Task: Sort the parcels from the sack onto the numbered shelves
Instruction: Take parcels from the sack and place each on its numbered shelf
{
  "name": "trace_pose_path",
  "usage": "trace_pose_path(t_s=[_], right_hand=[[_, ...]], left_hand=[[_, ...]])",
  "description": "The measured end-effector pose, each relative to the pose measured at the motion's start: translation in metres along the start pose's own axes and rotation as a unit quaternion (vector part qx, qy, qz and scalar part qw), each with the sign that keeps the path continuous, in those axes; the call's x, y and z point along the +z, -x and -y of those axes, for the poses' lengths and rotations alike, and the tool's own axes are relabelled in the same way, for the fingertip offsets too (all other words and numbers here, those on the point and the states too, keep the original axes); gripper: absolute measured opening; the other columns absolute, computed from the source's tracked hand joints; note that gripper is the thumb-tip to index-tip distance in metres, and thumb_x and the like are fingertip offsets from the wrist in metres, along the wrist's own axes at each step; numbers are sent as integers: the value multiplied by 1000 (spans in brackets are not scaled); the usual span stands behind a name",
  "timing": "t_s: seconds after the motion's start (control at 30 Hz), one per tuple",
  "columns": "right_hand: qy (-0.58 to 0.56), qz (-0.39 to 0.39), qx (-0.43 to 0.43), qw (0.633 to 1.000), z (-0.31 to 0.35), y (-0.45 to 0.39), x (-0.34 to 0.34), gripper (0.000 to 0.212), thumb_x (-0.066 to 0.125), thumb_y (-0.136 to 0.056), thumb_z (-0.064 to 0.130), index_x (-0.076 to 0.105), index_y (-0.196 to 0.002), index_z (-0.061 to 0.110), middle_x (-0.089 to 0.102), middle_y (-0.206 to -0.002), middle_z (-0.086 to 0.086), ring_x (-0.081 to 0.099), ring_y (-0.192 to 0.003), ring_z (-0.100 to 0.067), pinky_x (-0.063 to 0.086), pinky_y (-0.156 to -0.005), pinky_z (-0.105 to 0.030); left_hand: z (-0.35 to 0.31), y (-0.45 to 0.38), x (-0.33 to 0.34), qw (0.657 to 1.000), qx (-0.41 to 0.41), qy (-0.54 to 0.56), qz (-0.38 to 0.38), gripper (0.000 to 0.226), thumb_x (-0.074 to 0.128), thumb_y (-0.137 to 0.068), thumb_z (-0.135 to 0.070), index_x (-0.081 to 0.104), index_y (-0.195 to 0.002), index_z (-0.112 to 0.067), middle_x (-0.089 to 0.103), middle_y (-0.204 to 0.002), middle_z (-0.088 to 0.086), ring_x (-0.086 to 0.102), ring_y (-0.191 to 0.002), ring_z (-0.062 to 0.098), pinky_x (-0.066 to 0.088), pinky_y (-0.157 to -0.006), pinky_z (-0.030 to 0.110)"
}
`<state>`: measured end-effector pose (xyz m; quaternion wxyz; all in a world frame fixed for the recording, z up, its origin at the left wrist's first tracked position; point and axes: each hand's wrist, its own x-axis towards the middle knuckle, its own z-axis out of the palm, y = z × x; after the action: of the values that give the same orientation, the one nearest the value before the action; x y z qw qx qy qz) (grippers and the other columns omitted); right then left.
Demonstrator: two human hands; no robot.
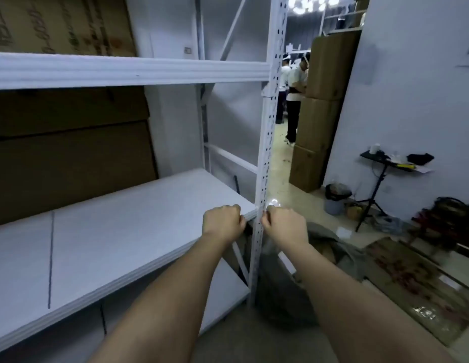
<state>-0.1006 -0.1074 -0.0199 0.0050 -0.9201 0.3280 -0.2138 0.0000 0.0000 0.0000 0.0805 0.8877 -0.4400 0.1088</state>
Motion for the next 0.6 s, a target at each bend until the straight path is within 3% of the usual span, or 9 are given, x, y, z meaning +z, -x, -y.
trace_pose_path(t_s=[0.17, 0.33, 0.47, 0.6], right_hand=[[-4, 23, 39, 999, -53, -5, 17, 31, 38, -99, 36, 60, -89, 16, 57, -75, 0, 62, -69, -21, 48, -60, -31], [7, 25, 86, 996, -112, -16, 46, 28, 41, -98, 34, 51, -75, 21, 54, -69, 4, 52, -61, -17, 30, -49, -27], [3, 56, 116, 992, -150, -38, 72, 30, 40, -99, 36, 52, -74, 23, 58, -67, 4, 57, -60, -16, 48, -55, -29], [13, 95, 141, 985, -183, -68, 103, 29, 40, -99, 36, 52, -77, 22, 54, -67, 5, 56, -62, -15, 44, -57, -29]], left_hand=[[-42, -33, 26, 998, 42, -15, 34, 29, 38, -97, -32, 59, -104, -14, 66, -107, 8, 63, -96, 30, 37, -67, 30], [-80, -74, 63, 995, 83, 11, 48, 22, 37, -97, -31, 51, -88, -19, 65, -96, 7, 61, -85, 27, 38, -65, 30], [-103, -110, 102, 990, 108, 56, 70, 22, 38, -98, -32, 50, -84, -20, 54, -75, -1, 51, -69, 18, 36, -61, 30], [-116, -154, 145, 982, 110, 101, 118, 21, 41, -98, -33, 46, -81, -22, 49, -71, -3, 52, -71, 17, 40, -63, 31]])
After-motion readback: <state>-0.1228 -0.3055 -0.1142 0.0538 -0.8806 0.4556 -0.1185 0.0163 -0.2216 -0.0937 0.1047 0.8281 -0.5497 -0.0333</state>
